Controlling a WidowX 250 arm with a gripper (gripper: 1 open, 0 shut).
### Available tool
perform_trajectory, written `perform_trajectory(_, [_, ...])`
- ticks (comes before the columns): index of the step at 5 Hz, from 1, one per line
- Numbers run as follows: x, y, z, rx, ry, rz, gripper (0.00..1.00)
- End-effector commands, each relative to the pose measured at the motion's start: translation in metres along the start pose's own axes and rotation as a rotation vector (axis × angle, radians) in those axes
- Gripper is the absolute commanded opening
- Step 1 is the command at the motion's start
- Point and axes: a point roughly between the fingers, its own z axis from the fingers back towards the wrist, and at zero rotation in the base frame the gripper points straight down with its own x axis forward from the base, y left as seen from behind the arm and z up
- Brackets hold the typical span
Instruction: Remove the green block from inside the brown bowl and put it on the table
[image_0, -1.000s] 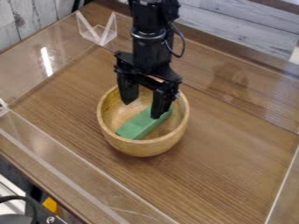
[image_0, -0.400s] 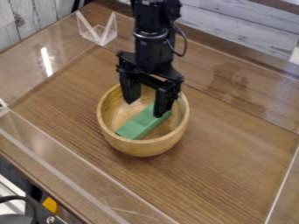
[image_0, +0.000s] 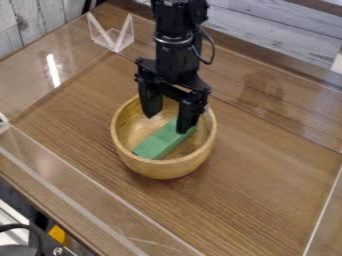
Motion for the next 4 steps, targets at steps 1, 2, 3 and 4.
perform_trajectory(1, [0.0094,0.0024,0.0111,0.011,-0.046,-0.004,1.0])
perform_trajectory(2, [0.0098,0.0032,0.011,0.01,-0.045,-0.003,1.0])
perform_trajectory(3, [0.0097,0.0046,0.0099,0.01,-0.041,-0.006,1.0])
perform_trajectory(4, [0.0095,0.0053,0.0101,0.008,-0.039,-0.005,1.0])
